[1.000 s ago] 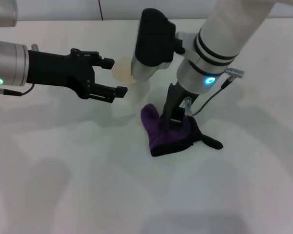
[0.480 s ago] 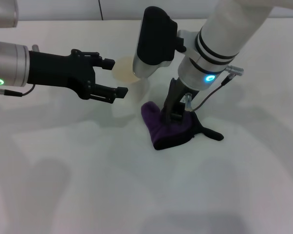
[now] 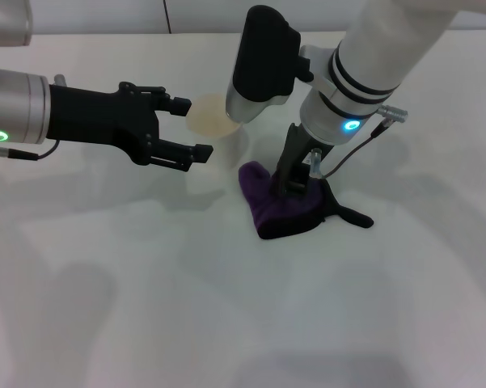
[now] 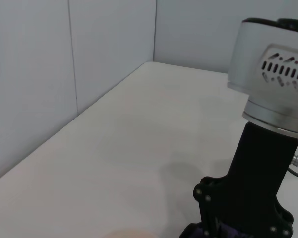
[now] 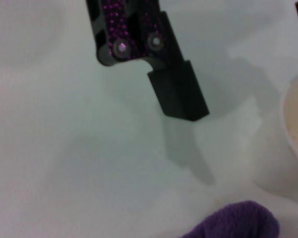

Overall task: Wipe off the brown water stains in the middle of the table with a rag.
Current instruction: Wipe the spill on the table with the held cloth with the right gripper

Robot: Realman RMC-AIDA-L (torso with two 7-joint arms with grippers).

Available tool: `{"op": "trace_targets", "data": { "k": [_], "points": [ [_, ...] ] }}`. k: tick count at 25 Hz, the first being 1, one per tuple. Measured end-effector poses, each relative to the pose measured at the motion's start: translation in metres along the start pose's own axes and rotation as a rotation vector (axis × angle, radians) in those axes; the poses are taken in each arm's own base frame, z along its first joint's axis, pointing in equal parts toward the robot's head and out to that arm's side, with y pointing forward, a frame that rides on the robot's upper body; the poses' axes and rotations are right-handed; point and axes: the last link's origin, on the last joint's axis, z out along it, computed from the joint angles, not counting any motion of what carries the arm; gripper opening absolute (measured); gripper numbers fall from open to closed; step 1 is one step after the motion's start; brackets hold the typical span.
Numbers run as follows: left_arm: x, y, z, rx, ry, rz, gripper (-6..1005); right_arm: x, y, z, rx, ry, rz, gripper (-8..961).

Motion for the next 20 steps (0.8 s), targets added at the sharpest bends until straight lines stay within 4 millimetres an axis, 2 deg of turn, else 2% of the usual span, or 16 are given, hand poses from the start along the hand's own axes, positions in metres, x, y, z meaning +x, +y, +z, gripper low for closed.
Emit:
{"op": "trace_targets", "data": {
  "k": [20],
  "points": [
    [0.0, -0.001, 0.0, 0.006, -0.002, 0.001, 875, 0.005, -0.012, -0.003, 0.029, -0.01, 0.058, 93]
  ]
}}
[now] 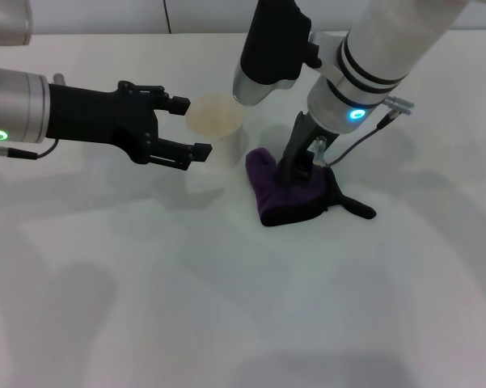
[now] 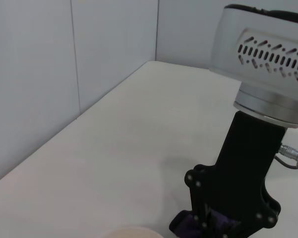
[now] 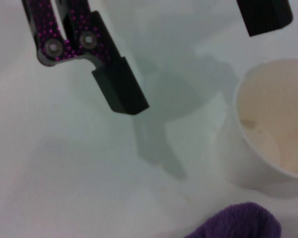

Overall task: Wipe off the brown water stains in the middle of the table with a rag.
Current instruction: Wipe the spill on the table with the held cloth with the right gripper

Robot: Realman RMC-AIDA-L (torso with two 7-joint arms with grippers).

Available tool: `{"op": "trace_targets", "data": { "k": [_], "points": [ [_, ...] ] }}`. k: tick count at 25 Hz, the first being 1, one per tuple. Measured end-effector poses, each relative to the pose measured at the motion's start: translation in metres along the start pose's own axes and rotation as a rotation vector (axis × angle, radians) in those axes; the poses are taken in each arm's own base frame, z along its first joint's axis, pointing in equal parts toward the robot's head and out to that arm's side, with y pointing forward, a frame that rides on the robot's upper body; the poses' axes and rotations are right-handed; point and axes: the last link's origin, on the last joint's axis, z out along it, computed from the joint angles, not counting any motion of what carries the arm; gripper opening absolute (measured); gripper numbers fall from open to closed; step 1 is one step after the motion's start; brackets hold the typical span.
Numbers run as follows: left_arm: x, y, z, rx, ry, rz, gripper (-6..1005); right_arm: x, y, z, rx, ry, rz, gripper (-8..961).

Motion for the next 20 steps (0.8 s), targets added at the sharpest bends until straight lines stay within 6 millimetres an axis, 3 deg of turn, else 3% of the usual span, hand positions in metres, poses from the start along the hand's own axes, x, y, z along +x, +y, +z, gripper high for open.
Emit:
{"op": "trace_targets", "data": {
  "k": [20],
  "points": [
    [-0.0005, -0.0004, 0.0009, 0.004, -0.002, 0.006, 876, 0.0079, -0.0101, 0.0005, 0.031, -0.015, 0.081, 99]
  ]
}}
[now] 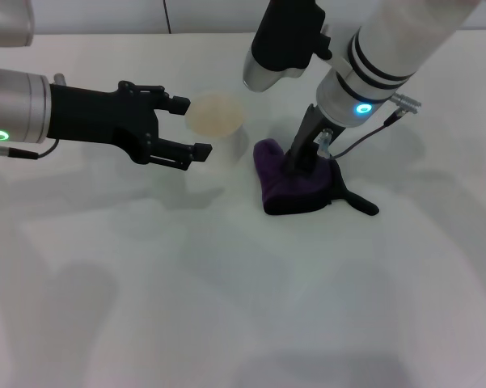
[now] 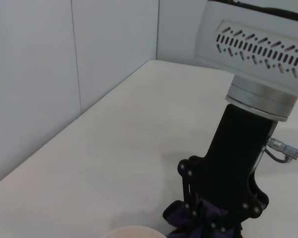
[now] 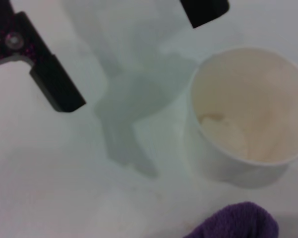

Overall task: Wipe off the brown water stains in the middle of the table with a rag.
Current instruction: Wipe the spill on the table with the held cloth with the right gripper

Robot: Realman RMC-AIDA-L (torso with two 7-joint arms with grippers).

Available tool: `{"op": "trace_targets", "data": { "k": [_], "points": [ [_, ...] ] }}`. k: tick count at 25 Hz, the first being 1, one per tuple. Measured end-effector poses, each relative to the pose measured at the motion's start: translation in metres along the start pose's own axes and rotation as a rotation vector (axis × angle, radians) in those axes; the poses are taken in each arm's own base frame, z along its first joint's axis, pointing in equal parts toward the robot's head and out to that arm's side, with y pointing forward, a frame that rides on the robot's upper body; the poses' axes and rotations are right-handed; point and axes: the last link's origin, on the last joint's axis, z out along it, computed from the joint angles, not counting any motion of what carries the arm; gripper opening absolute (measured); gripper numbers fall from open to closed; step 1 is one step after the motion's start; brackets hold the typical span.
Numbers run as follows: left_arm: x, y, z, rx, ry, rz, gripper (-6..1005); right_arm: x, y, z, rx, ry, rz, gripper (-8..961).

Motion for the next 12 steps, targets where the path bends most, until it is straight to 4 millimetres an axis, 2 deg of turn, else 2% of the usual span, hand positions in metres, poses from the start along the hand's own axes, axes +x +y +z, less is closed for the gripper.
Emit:
{"op": "trace_targets", "data": {
  "k": [12],
  "points": [
    [-0.001, -0.002, 0.0, 0.014, -0.006, 0.006, 876, 0.019, -0.011, -0.003, 0.013, -0.051, 0.116, 102]
  ]
}}
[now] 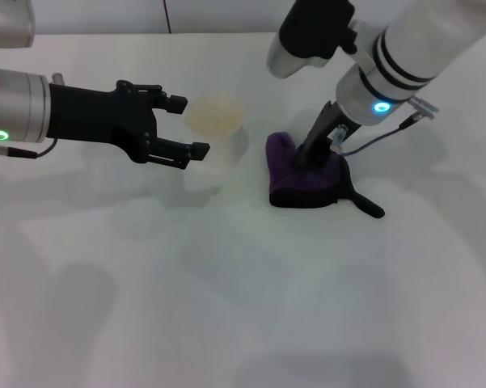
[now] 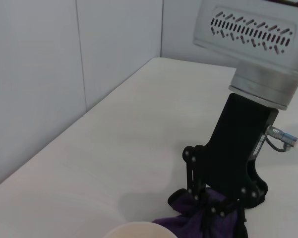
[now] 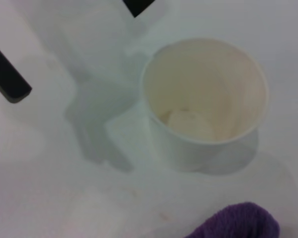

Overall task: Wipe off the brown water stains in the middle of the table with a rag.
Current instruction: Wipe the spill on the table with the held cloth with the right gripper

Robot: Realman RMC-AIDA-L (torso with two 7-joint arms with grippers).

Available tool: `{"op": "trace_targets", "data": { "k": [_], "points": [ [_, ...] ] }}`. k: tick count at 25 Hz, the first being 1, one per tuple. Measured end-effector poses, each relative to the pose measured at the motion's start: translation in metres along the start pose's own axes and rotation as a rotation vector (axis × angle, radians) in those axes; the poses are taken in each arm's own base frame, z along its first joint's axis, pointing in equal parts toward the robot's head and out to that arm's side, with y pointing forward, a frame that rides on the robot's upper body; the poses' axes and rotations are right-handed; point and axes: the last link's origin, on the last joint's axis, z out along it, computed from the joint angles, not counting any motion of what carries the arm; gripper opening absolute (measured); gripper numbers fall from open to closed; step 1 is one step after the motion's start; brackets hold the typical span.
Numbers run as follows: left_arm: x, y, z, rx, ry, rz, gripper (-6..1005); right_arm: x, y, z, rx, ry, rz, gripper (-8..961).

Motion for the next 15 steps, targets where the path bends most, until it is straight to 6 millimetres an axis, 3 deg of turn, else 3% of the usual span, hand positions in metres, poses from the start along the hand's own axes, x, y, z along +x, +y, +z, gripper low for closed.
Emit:
{"op": "trace_targets", "data": {
  "k": [7, 15],
  "points": [
    [0.0, -0.001, 0.001, 0.005, -0.002, 0.0, 876, 0.014, -0.007, -0.005, 0.018, -0.049, 0.052, 104],
    [-0.001, -0.001, 0.004, 0.003, -0.001, -0.001, 876, 0.045, -0.018, -0.016, 0.047, -0.093, 0.148, 107]
  ]
}}
